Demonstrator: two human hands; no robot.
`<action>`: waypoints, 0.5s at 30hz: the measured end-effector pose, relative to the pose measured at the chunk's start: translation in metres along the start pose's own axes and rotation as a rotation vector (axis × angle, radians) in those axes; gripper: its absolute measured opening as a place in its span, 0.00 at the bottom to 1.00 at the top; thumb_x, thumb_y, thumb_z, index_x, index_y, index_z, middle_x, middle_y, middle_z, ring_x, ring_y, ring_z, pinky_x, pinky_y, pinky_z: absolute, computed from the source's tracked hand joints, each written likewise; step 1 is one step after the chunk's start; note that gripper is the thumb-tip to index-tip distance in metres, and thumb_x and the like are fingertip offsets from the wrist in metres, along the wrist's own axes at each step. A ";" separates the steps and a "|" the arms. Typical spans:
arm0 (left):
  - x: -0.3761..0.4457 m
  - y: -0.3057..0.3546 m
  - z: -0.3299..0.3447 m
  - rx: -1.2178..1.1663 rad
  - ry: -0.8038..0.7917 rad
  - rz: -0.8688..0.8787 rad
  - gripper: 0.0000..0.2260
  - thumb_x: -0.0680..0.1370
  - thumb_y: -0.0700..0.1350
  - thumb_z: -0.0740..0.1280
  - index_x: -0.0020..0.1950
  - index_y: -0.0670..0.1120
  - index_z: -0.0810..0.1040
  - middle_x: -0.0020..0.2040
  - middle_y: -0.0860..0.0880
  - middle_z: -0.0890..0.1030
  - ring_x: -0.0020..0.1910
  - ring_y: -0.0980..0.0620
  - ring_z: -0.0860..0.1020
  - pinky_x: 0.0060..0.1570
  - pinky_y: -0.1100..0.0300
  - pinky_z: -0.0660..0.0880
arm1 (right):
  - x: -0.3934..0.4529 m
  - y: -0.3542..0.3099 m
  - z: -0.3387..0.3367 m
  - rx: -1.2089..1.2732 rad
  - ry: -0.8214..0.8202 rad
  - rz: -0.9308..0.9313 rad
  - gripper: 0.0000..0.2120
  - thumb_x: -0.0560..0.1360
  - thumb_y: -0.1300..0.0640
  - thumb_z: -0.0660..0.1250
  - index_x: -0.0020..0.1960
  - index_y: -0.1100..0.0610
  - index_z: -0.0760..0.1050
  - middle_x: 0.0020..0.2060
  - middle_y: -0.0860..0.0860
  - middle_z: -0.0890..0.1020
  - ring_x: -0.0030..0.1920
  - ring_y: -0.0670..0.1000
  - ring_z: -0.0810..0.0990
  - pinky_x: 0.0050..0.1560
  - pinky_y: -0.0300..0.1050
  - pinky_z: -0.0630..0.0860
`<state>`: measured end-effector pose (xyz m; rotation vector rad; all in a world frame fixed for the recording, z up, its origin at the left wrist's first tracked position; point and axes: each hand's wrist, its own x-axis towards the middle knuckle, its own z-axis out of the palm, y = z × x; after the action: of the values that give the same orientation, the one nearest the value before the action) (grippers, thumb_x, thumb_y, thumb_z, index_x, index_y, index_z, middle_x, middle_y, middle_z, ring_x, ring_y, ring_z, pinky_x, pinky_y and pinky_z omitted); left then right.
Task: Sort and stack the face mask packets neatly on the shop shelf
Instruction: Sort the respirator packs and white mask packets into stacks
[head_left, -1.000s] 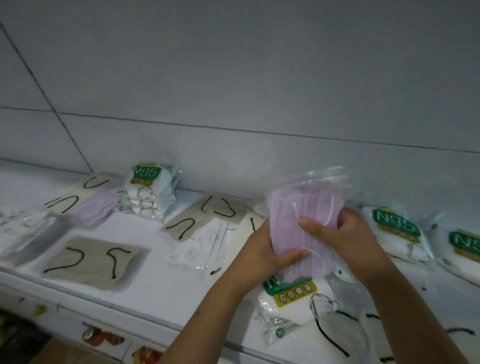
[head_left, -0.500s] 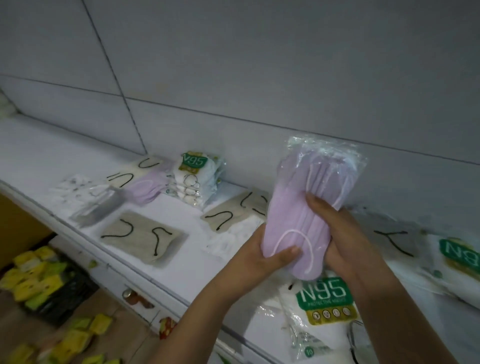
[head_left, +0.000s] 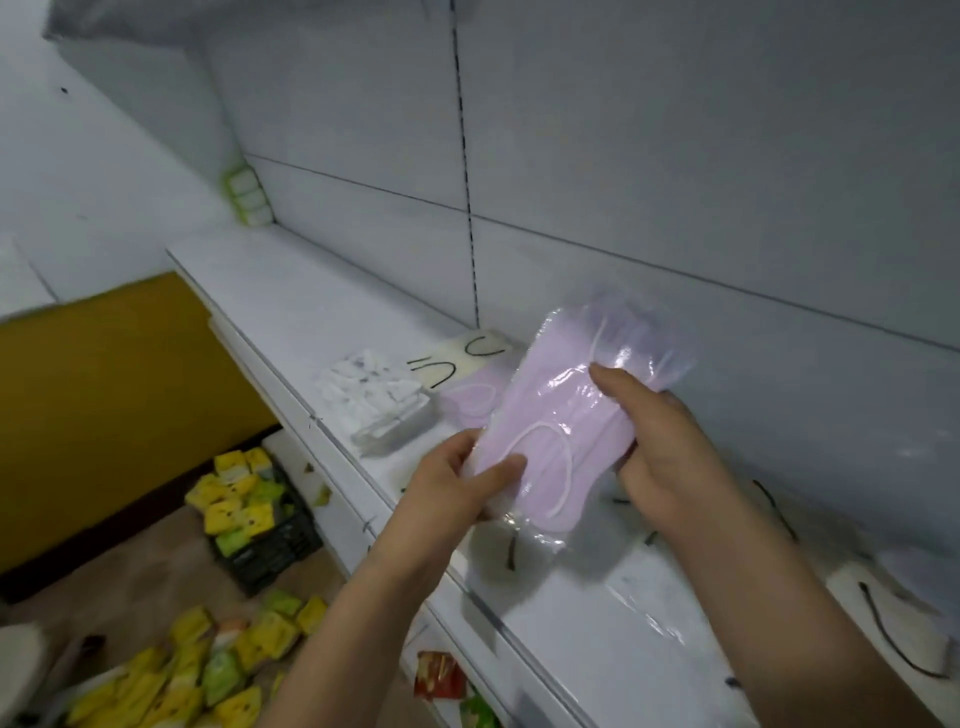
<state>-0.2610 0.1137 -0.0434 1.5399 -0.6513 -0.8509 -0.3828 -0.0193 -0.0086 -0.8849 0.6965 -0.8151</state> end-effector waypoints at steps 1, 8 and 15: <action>0.017 0.002 -0.016 0.013 0.021 0.019 0.09 0.76 0.46 0.74 0.55 0.49 0.82 0.48 0.45 0.86 0.45 0.49 0.83 0.47 0.52 0.79 | 0.015 0.007 0.018 -0.035 0.010 -0.014 0.14 0.75 0.61 0.71 0.61 0.60 0.78 0.51 0.56 0.85 0.48 0.53 0.84 0.49 0.45 0.80; 0.156 0.020 -0.106 0.239 -0.086 0.071 0.12 0.75 0.42 0.74 0.57 0.49 0.80 0.48 0.47 0.86 0.44 0.47 0.86 0.46 0.51 0.83 | 0.138 0.052 0.108 -0.318 0.200 -0.066 0.10 0.73 0.62 0.72 0.52 0.62 0.77 0.45 0.58 0.84 0.44 0.57 0.84 0.44 0.48 0.78; 0.256 0.032 -0.104 0.440 -0.242 0.052 0.14 0.73 0.43 0.74 0.57 0.46 0.79 0.44 0.46 0.84 0.34 0.47 0.81 0.36 0.55 0.80 | 0.187 0.027 0.100 -0.542 0.488 -0.046 0.17 0.72 0.51 0.68 0.53 0.63 0.78 0.45 0.59 0.82 0.44 0.57 0.81 0.51 0.52 0.78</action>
<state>-0.0264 -0.0366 -0.0472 1.8143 -1.1070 -0.9021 -0.1986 -0.1266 -0.0205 -1.2011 1.3716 -0.9097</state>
